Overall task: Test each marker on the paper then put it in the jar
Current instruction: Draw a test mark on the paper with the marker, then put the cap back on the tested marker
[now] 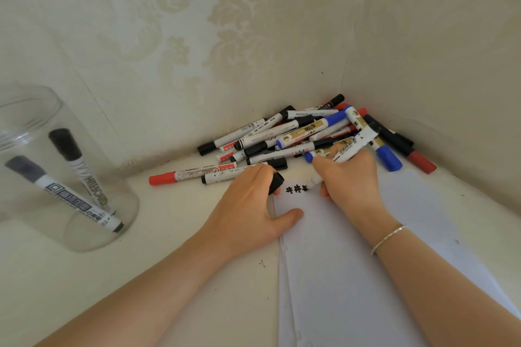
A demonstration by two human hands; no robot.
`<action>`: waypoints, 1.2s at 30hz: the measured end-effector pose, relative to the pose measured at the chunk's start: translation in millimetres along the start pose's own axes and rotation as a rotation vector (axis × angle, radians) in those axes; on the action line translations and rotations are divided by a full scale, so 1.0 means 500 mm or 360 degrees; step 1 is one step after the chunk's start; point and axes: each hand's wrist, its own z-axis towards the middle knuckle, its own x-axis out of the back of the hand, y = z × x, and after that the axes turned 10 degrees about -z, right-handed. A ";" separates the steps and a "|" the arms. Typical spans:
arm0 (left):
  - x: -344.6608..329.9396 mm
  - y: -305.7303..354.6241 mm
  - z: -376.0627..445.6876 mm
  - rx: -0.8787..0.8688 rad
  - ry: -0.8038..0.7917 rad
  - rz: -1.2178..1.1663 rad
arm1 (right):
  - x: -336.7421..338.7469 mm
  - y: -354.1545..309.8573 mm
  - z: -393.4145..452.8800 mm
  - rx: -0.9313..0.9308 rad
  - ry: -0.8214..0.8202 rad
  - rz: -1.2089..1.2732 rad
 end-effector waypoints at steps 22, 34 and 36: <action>0.000 -0.005 0.001 -0.0008 0.0009 -0.0038 | 0.010 -0.015 -0.027 0.0279 -0.0674 0.1045; 0.016 0.011 -0.012 -0.0206 0.0128 -0.0109 | 0.020 -0.042 -0.041 0.0161 -0.0995 0.1038; 0.025 0.025 -0.023 -0.0170 0.0097 -0.0370 | 0.022 -0.054 -0.048 0.0143 -0.0987 0.1030</action>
